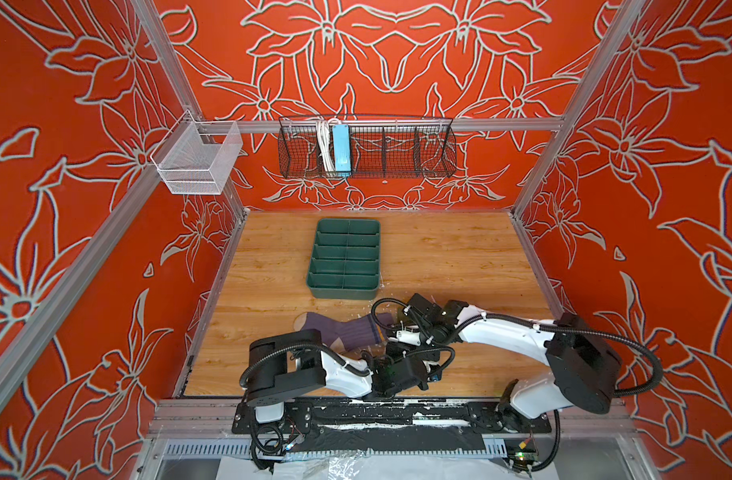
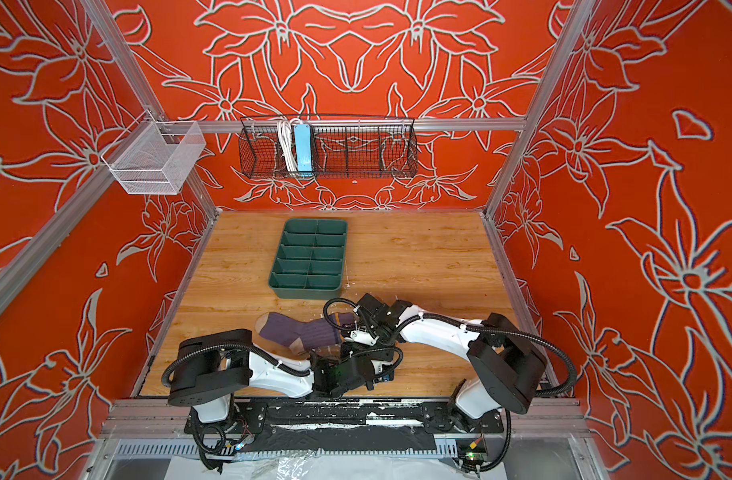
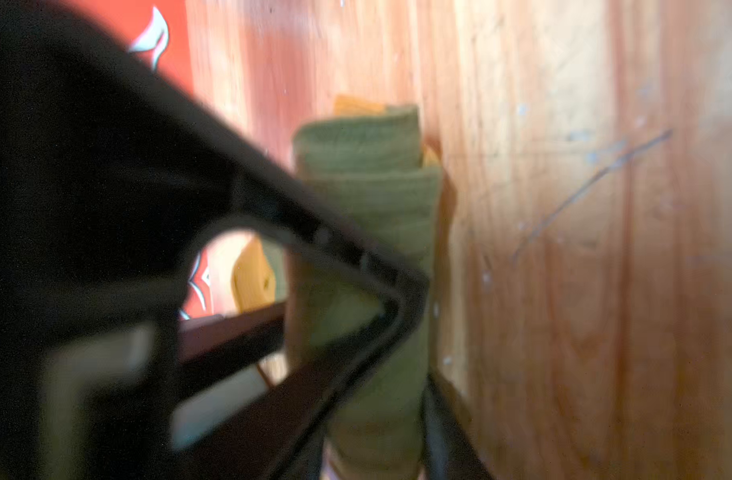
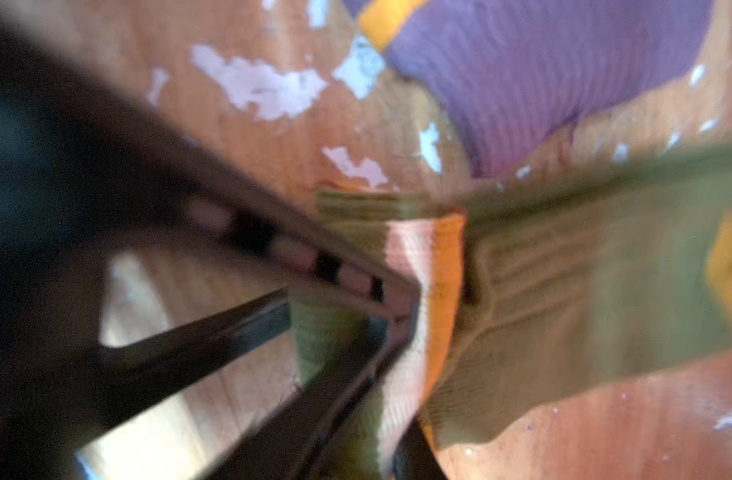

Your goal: Roll the socks

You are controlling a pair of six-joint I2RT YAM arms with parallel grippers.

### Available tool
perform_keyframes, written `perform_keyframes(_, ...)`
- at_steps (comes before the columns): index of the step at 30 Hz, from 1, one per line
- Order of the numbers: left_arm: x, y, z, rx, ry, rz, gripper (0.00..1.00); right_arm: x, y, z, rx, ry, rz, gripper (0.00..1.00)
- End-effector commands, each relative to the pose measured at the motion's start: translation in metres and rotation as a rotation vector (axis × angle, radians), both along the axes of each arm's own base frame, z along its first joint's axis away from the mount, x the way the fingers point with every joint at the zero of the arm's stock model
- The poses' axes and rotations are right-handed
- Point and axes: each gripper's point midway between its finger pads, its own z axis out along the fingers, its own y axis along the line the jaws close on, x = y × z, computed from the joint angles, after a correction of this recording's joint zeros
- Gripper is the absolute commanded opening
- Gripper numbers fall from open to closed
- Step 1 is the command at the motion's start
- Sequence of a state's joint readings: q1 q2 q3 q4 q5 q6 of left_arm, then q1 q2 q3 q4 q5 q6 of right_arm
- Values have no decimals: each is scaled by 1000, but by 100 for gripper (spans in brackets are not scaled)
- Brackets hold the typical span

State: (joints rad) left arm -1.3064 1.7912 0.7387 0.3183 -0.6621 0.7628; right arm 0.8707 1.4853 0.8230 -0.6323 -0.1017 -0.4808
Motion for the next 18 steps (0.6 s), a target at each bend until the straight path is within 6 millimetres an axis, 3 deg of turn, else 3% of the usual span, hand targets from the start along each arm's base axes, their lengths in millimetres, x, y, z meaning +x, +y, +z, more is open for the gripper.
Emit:
perform_keyframes(1, 30, 16, -5, -24, 16, 147, 13, -67, -6, -1, 26, 234, 133, 0)
perform_keyframes(3, 27, 16, -8, -5, 44, 137, 0, -67, -6, 1, 36, 222, 132, 0)
perform_keyframes(6, 21, 16, -11, 17, 87, 118, 0, -60, -12, 4, 27, 160, 137, 1)
perform_keyframes(11, 9, 24, -19, 50, 162, 94, 0, -47, -32, 10, 2, 6, 150, 37)
perform_keyframes(12, 9, 25, -20, 53, 165, 98, 0, -45, -37, 13, 3, -25, 150, 47)
perform_keyframes(13, 8, 27, -23, 57, 173, 101, 0, -43, -42, 16, 3, -55, 148, 64)
perform_keyframes(15, 8, 29, -28, 67, 182, 114, 0, -39, -52, 23, 2, -109, 140, 79)
perform_keyframes(18, 9, 33, -33, 90, 192, 123, 0, -35, -65, 36, 7, -178, 127, 84)
